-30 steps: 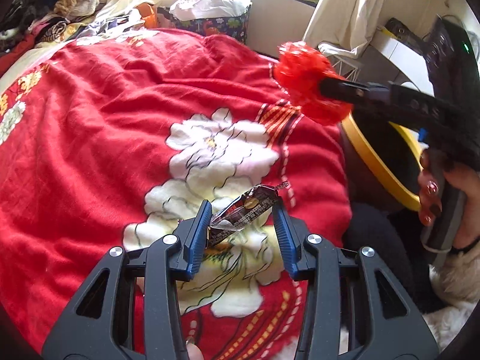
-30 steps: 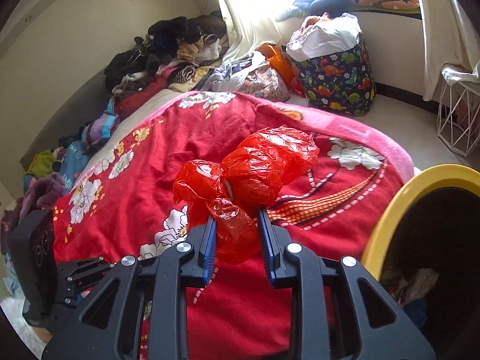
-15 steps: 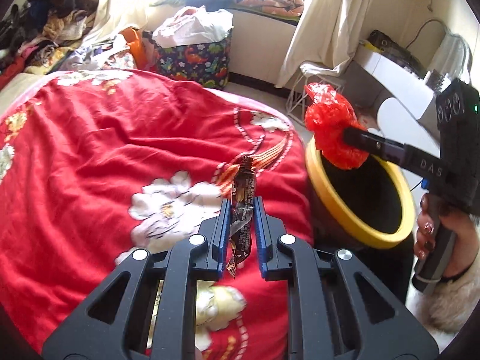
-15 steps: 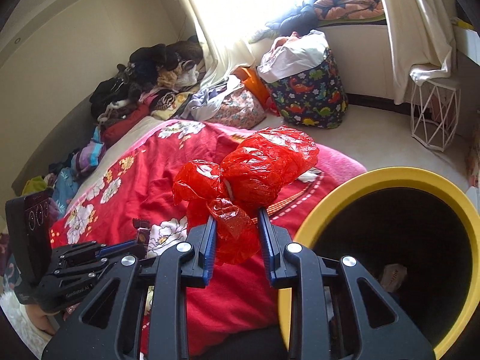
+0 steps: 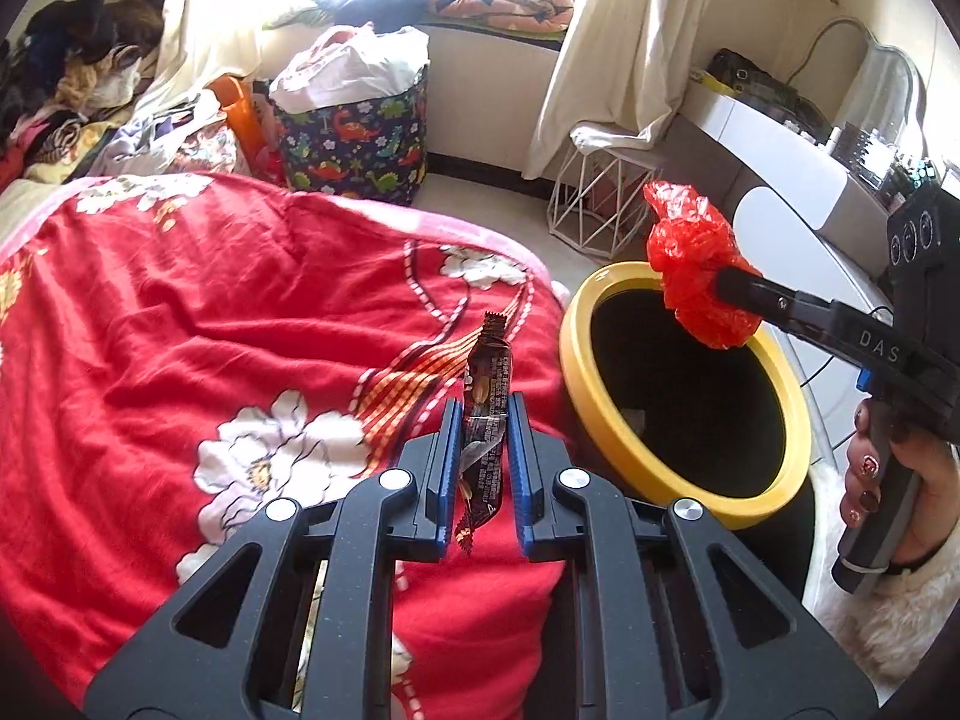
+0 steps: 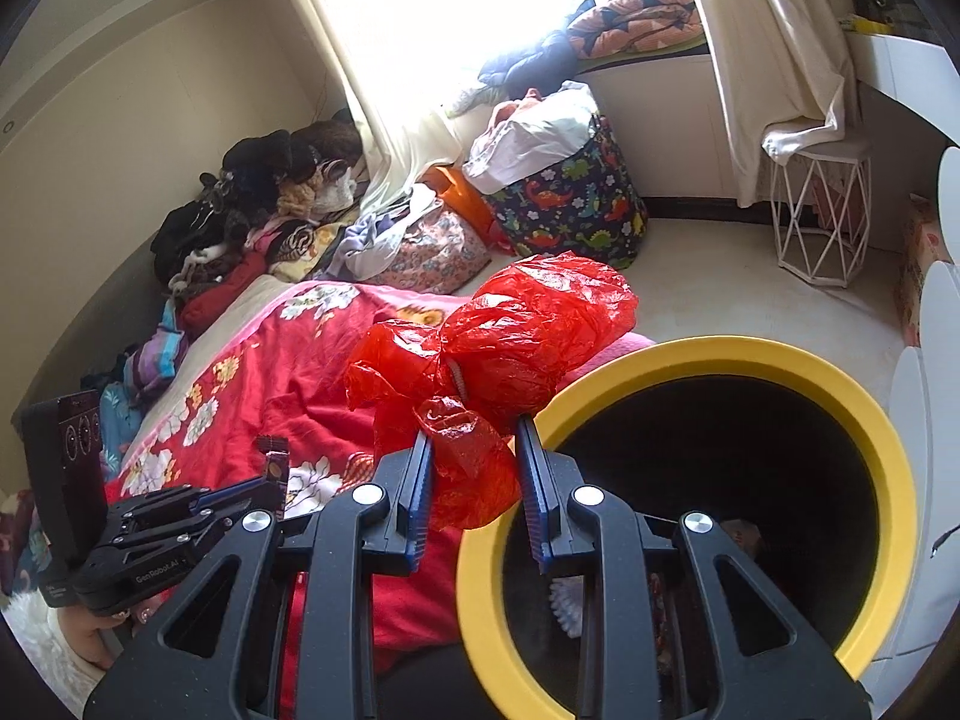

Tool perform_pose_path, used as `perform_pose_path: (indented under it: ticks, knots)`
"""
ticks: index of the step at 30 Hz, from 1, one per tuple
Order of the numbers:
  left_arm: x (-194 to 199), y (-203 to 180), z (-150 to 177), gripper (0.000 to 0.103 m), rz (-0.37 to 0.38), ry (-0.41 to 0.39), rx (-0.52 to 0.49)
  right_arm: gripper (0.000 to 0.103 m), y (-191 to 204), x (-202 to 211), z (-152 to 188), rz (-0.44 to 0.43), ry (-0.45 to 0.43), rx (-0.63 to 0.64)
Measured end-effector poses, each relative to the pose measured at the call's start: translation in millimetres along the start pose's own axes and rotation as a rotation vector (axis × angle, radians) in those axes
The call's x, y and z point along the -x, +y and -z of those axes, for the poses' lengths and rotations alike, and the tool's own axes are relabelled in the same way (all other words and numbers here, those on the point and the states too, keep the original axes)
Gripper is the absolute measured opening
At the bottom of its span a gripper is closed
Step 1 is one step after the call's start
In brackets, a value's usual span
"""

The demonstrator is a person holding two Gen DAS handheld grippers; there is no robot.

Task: Collect trash
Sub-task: 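Carry the red bag and candy bar wrapper over the bin and open both tools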

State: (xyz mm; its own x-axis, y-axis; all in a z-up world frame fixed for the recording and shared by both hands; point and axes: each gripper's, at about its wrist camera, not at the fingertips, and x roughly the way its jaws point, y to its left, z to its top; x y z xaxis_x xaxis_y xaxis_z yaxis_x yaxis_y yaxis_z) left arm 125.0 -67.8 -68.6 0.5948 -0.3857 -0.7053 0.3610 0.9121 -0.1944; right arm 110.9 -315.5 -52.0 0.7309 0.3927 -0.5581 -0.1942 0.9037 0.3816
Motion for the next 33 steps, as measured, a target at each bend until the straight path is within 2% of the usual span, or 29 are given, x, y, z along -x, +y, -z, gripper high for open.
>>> perform_pose_path:
  ticks: [22,33]
  knots:
    - [-16,-69,-21,0.010,0.086,-0.017,-0.106,0.025,-49,37,4,0.080,-0.036,-0.070]
    - [-31,-98,-28,0.010,0.117,-0.003,-0.133,0.026,-60,49,16,0.106,-0.006,-0.074]
